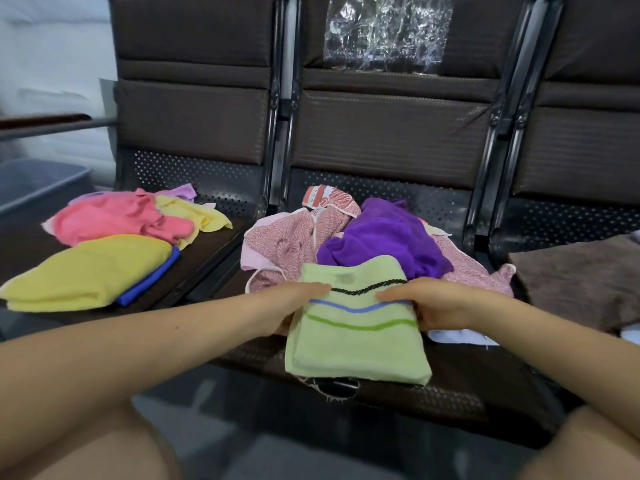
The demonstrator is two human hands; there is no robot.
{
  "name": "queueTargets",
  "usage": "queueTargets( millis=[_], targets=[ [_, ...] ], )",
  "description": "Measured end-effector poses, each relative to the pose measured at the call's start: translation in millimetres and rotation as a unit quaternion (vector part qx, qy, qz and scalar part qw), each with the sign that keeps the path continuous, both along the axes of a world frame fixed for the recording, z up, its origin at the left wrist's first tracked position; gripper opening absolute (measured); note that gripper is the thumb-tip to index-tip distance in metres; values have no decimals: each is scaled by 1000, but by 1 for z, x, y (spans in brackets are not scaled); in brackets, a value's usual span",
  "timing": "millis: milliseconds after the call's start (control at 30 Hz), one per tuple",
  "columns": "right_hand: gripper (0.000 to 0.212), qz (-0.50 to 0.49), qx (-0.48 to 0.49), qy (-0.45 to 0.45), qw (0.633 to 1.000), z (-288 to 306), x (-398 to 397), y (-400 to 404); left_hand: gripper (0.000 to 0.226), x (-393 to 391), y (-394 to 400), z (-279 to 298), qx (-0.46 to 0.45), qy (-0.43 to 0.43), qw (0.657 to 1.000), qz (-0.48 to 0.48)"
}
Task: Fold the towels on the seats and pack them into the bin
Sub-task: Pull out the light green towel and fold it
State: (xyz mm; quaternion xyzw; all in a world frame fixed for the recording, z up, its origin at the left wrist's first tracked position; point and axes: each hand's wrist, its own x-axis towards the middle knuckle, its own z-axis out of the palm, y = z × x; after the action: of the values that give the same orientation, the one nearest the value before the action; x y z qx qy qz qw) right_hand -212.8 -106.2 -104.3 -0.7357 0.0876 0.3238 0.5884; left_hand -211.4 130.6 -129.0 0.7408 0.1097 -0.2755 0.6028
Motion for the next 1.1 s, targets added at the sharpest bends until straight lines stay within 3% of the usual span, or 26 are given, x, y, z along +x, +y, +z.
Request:
queueTargets(
  millis=[167,300,533,667,767,833,1000,1067,1100],
  targets=[
    [33,-46,53,26,997,14,1,20,20,-3,11,8,-54,-22,998,-37],
    [34,-117,95,-23,988,34,3,42,28,-5,26,8,-92,-72,993,1],
    [23,-91,192,-53,976,54,9,99,18,-2,67,26,-145,-102,980,93],
    [32,-79,197,-36,977,47,30,145,12,11,123,44,-43,-192,969,150],
    [34,-27,223,-44,974,41,51,190,19,19,171,64,9,-233,948,215],
    [31,3,239,-49,970,42,64,233,10,23,208,80,88,-262,929,247],
    [38,13,276,-61,959,33,84,345,30,29,307,98,236,-286,871,323],
    [31,32,236,-55,970,17,77,373,31,27,336,88,325,-264,850,320],
    [24,57,169,-76,981,7,72,382,30,26,346,79,381,-243,842,295]
  ],
)
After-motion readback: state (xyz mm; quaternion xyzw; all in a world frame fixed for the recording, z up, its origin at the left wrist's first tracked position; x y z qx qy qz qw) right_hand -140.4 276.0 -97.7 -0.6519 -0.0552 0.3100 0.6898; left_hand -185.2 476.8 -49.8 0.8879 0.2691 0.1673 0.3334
